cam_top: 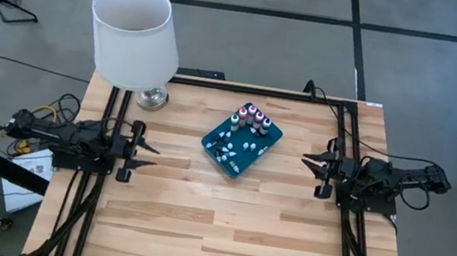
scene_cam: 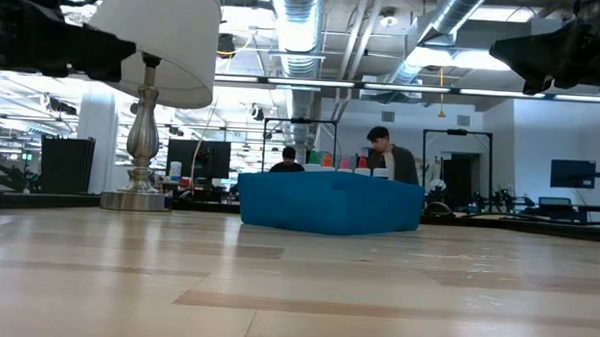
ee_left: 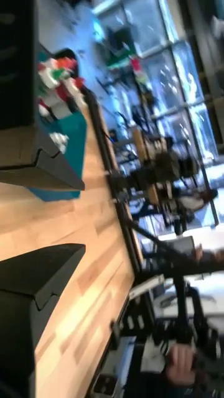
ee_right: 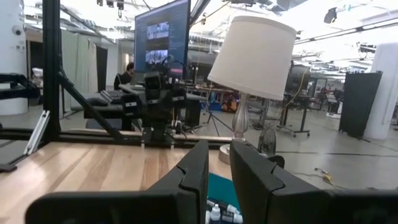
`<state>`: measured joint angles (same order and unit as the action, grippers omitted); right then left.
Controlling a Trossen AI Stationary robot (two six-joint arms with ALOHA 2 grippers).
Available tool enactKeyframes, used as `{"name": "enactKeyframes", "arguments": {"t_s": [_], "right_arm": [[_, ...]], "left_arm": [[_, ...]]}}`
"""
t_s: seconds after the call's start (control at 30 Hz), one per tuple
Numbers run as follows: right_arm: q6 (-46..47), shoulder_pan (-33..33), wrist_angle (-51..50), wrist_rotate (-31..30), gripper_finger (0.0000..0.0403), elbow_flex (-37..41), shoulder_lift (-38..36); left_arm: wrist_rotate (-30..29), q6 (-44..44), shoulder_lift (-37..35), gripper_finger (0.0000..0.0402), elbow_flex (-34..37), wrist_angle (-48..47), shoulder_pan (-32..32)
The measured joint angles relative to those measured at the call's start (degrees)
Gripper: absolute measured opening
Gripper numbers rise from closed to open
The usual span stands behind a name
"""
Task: Pick & Place food coloring
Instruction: Return to Home Position
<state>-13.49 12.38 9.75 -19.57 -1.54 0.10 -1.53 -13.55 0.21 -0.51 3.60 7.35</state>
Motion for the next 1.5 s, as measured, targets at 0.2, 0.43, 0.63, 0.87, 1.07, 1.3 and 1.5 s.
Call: {"name": "enactKeyframes", "arguments": {"t_s": [0.2, 0.43, 0.63, 0.87, 1.07, 1.3, 1.5], "right_arm": [[-0.02, 0.00, -0.90, 0.00, 0.0059, 0.00, 0.00], [-0.02, 0.00, -1.19, 0.00, 0.0059, 0.00, 0.00], [0.00, 0.00, -1.51, 0.00, 0.0059, 0.00, 0.00], [-0.39, -0.10, -5.41, 5.83, 0.0059, 0.00, 0.01], [0.17, -2.52, -5.38, 7.49, 0.0059, 0.79, 0.00], [1.83, -6.69, -7.25, 12.21, 0.0059, 1.07, 0.00], [1.48, -9.25, -7.82, 12.82, 0.0059, 1.09, 0.72]], "left_arm": [[-2.19, -1.99, 0.01, 0.0142, 0.04, -0.91, 0.02], [-4.12, -1.44, 0.02, 0.0142, 0.09, -0.45, 0.00], [-4.16, -1.41, 0.02, 0.0142, 0.11, -0.44, 0.00], [-4.38, -0.93, 0.02, 0.0142, 0.13, -0.55, 0.00], [-5.02, -0.86, 0.02, 0.0142, 0.13, -0.53, 0.00], [-5.16, 0.72, 0.02, 0.0142, 0.13, -0.53, 0.00], [-5.19, 0.81, 0.02, 0.0142, 0.13, -0.55, 0.02]]}}
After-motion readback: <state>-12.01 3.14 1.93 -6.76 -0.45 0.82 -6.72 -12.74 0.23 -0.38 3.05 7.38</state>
